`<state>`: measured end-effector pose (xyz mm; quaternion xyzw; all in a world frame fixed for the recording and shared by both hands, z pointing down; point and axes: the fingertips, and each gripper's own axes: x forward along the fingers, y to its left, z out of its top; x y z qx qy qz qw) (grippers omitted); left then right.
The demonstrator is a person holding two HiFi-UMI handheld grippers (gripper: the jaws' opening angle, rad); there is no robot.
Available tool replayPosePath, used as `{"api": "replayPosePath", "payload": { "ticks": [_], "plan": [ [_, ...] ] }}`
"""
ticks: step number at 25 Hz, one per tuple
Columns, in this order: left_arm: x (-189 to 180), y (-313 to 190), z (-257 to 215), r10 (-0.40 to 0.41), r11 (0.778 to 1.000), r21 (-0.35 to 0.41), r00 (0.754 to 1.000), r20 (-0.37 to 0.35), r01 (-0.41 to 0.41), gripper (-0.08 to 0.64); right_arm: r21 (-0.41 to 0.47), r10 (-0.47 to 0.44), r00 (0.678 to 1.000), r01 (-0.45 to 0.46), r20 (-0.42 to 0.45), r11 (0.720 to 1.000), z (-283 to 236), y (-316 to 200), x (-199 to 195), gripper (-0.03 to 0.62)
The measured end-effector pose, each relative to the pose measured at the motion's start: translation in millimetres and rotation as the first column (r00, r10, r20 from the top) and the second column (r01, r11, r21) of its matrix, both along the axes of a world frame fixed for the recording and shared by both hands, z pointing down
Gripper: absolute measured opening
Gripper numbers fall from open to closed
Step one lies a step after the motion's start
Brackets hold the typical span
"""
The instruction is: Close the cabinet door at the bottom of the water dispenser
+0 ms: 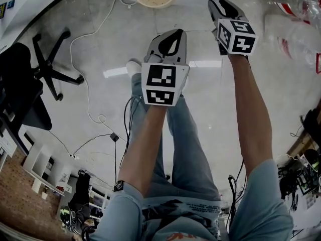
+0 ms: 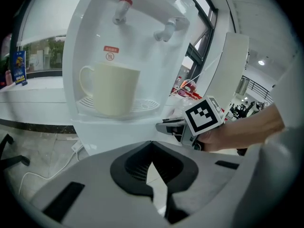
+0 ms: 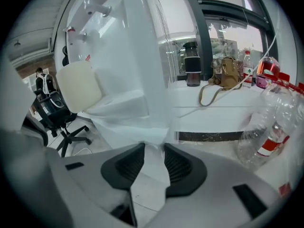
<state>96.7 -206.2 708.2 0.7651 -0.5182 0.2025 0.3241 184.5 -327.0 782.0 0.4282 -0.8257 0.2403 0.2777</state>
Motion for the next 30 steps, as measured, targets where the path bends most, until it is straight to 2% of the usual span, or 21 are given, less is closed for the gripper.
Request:
{"api": "replayPosePath", "payload": {
  "ticks": [6, 16, 18, 22, 26, 30],
  "plan": [
    [-6, -8, 1, -0.038, 0.999, -0.002, 0.999, -0.009, 0.038, 0.020, 0.016, 0.037, 0.999, -0.037, 0.019, 0.999, 2, -17, 1, 0.130],
    [-5, 1, -6, -0.020, 1.000, -0.013, 1.000, -0.013, 0.020, 0.020, -0.021, 0.079, 0.996, -0.078, 0.047, 0.997, -1, -22, -3, 0.126],
    [-7, 1, -10, -0.025, 1.000, -0.012, 1.000, -0.013, 0.025, 0.020, -0.031, 0.050, 0.998, -0.048, 0.048, 0.998, -4, -10, -11, 0.125],
    [-10, 4, -22, -0.019, 1.000, -0.002, 1.000, -0.018, 0.019, 0.020, -0.073, -0.080, 0.997, 0.082, 0.020, 0.994, 1, 32, -26, 0.124],
    [-16, 15, -37, -0.003, 1.000, 0.006, 1.000, -0.012, 0.003, 0.020, -0.098, -0.093, 0.995, 0.097, 0.047, 0.990, -9, 67, -31, 0.110],
    [-18, 39, -56, 0.007, 1.000, -0.012, 1.000, -0.017, -0.007, 0.020, -0.091, -0.101, 0.993, 0.107, 0.061, 0.990, -42, 98, -30, 0.101]
  ]
}}
